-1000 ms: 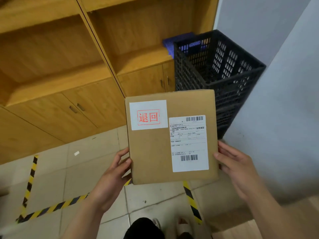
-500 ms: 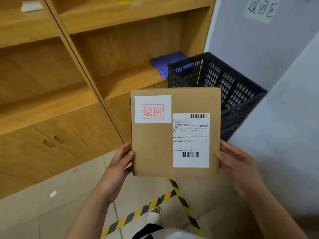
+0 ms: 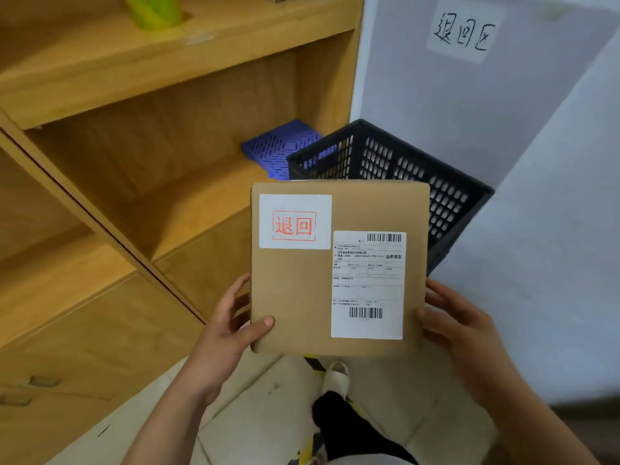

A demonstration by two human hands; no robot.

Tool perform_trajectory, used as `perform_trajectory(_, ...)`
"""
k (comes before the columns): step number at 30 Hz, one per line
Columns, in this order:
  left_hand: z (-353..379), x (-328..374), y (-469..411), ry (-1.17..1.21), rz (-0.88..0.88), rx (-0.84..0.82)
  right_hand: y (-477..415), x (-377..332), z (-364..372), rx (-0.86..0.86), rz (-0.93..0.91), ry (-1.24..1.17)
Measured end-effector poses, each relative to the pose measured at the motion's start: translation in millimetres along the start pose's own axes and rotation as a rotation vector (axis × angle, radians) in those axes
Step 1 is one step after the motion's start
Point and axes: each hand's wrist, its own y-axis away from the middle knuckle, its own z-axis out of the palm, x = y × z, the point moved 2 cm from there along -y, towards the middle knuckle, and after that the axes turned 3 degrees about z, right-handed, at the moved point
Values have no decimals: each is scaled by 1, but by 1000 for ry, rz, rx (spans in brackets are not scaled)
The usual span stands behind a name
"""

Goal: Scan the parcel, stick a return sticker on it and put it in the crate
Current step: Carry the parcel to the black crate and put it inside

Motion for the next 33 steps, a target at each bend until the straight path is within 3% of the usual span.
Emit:
perform_trajectory(15,56,113,-236,-236,122,-163,-194,-49,-18,35,65,-163)
perform_trajectory(22,98,127,-306,-237,147,-224,-238,-59,-28,103,55,-169)
perform_trajectory(33,159,135,-418,-233,-120,-413,-282,-51,-37,344,211,-233)
